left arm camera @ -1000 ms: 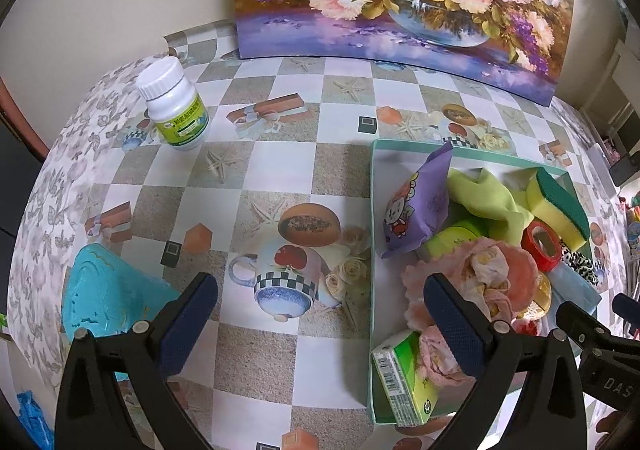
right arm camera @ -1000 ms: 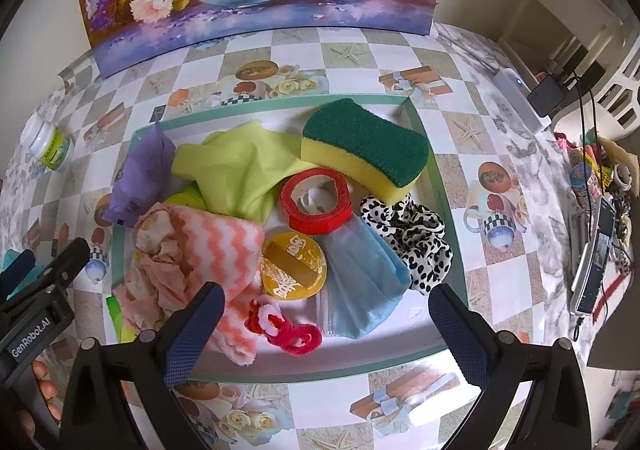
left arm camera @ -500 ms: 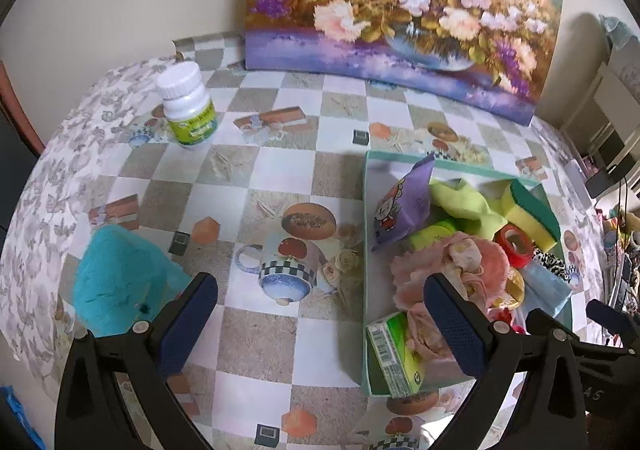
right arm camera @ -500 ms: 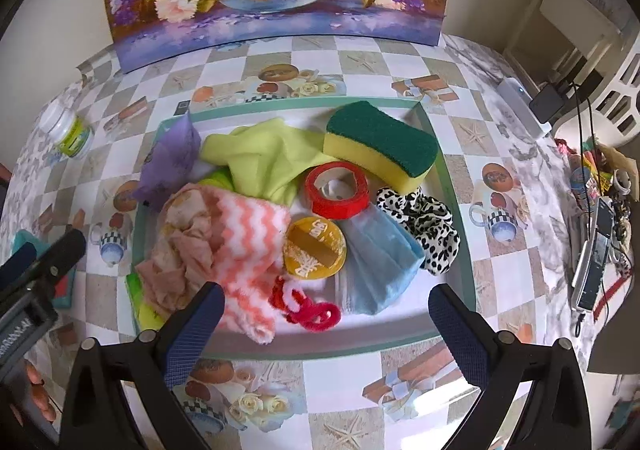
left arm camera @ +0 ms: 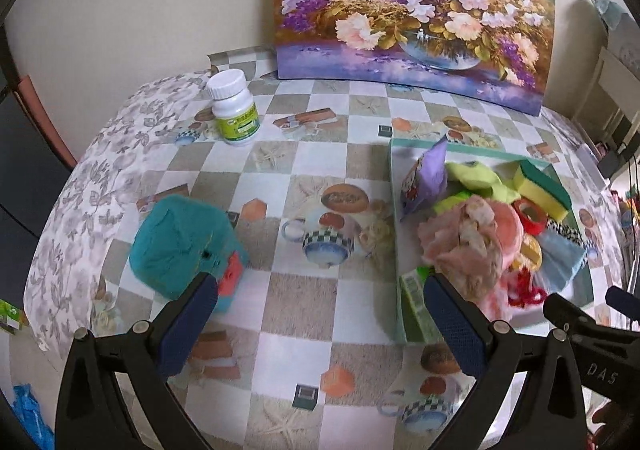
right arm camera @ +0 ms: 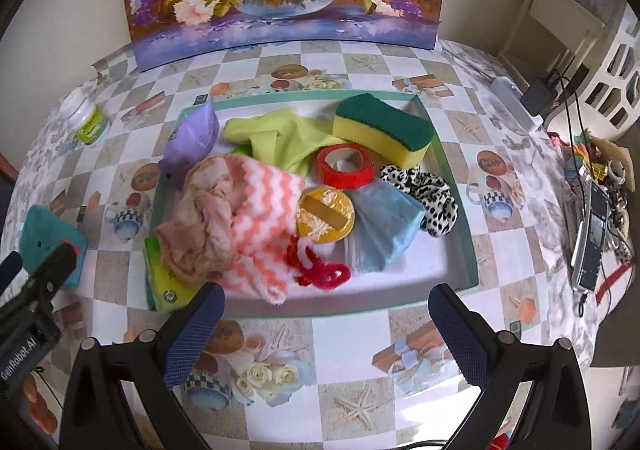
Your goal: Organize soft objects
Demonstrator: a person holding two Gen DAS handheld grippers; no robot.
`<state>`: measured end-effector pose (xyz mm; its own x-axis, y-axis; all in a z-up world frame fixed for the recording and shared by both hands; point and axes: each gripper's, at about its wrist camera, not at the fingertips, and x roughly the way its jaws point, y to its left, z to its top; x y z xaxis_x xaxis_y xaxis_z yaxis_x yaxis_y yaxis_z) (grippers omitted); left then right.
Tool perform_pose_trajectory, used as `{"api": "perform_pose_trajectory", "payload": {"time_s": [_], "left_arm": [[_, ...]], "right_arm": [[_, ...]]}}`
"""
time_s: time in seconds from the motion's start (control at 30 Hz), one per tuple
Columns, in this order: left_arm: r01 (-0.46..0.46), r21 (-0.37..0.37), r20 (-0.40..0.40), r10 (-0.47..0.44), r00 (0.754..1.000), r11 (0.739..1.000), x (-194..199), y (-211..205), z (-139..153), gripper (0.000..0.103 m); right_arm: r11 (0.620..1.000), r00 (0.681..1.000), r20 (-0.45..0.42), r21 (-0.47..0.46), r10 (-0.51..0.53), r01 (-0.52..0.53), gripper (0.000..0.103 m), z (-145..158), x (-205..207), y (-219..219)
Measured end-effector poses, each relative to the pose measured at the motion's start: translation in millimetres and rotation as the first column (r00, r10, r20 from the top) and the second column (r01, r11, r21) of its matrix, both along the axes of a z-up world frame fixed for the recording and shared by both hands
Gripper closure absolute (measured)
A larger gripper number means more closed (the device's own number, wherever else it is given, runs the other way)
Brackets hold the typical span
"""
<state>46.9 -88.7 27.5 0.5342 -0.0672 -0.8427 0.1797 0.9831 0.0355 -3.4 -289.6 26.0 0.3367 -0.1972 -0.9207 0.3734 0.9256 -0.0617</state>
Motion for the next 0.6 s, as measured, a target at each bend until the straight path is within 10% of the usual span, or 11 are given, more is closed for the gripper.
{"api": "perform_pose_trajectory", "payload": {"time_s": [0.6], "left_arm": [[-0.023,0.024,0.008,0.023,1.0,0.999,-24.5,12.8,2.3,0.0]], "right_arm": [[1.0,1.0,0.019,-0.008,0.024,-0.024,0.0,-0.3,-24.6,17.7]]}}
